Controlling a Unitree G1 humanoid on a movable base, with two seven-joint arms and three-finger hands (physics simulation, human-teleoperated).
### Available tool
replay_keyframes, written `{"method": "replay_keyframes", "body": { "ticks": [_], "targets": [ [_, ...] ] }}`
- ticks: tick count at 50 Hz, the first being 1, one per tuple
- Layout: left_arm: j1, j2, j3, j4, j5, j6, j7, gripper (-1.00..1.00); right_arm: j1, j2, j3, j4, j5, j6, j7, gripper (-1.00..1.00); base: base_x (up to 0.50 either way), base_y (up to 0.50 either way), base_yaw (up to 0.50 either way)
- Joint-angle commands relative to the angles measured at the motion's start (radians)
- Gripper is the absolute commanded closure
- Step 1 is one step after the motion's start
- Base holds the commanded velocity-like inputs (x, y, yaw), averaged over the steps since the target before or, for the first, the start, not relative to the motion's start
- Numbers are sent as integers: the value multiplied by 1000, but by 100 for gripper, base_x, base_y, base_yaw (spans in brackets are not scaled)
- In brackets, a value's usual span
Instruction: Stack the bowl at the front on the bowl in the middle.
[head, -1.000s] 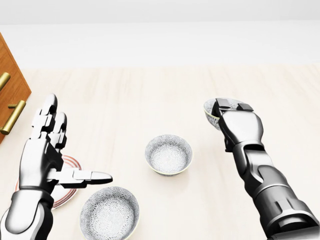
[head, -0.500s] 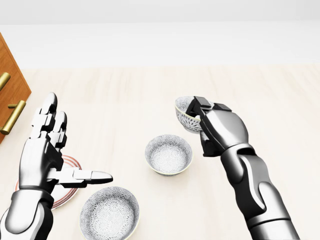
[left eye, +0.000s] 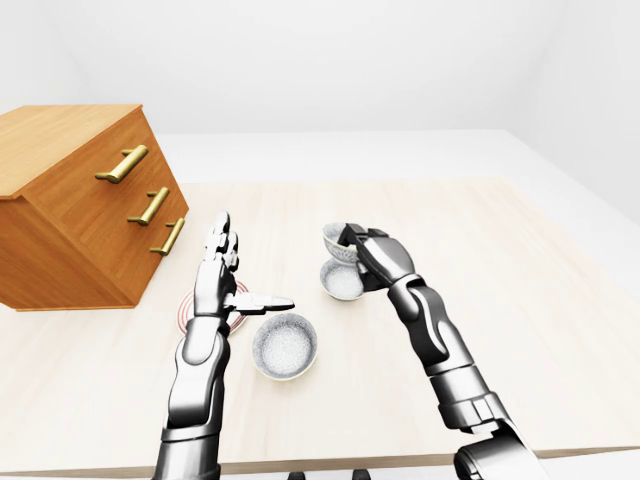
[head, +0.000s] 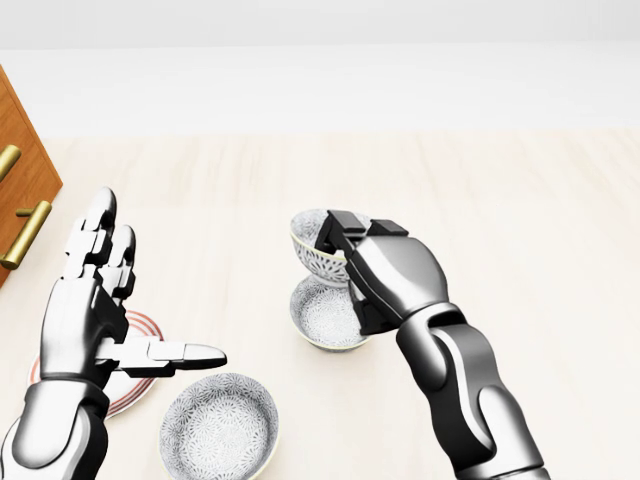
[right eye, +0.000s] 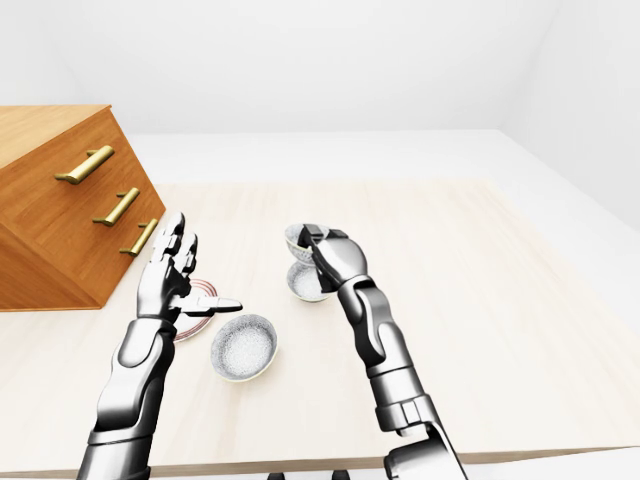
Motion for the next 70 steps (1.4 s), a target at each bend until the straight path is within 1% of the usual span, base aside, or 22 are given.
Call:
{"method": "replay_keyframes", "body": {
  "ticks": [1, 8, 13, 19, 31, 40, 51, 52, 53, 54, 55, 56, 57, 64, 70],
  "targets": [
    [1, -1, 0, 0, -1, 0, 0, -100, -26, 31, 18, 17, -48, 0, -12, 100, 0, 0, 0],
    [4, -1, -1, 0, -1, 0, 1, -100, 1, 17, 15, -10, -66, 0, -6, 100, 0, 0, 0],
    [6, -2, -2, -1, 0, 0, 1, -100, 10, 21, 18, -12, -75, 0, -4, 100, 0, 0, 0],
    [8, -3, -2, -1, 0, 0, 1, -100, 51, 18, 27, -22, -99, 0, -10, 100, 0, 0, 0],
    [9, -3, -2, 4, 0, 0, 0, -100, 60, 19, 32, 4, -125, 0, -34, 100, 0, 0, 0],
    [6, -2, -1, 11, -1, 0, 0, -100, 42, 22, 38, 53, -146, 0, -62, 100, 0, 0, 0],
    [7, -3, -2, 9, -1, 0, 2, -100, 56, 22, 39, 29, -146, 0, -50, 100, 0, 0, 0],
    [8, -3, -3, 9, 0, 0, 2, -100, 63, 22, 40, 16, -145, 0, -42, 89, 0, 0, 0],
    [8, -3, -2, 9, 0, 0, 2, -100, 66, 23, 40, 8, -145, 0, -37, 47, 0, 0, 0],
    [7, -3, -2, 9, -1, 0, 2, -100, 67, 24, 41, 5, -145, 0, -35, -11, 0, 0, 0],
    [7, -3, -2, 9, -1, 0, 2, -100, 68, 25, 41, 0, -146, 0, -32, -35, 0, 0, 0],
    [8, -3, -2, 9, -1, 0, 2, -100, 68, 24, 41, -4, -149, 0, -32, -87, 0, 0, 0],
    [7, -3, -2, 10, -1, 0, 2, -100, 68, 24, 41, -6, -153, 0, -31, -100, 0, 0, 0],
    [7, -3, -1, 6, -1, 0, 3, -100, 81, 26, 43, -44, -162, 0, -7, -100, 0, 0, 0],
    [8, -2, -1, 7, -2, 0, 2, -100, 93, 32, 41, -92, -144, 0, 21, -100, 0, 0, 0]
  ]
}}
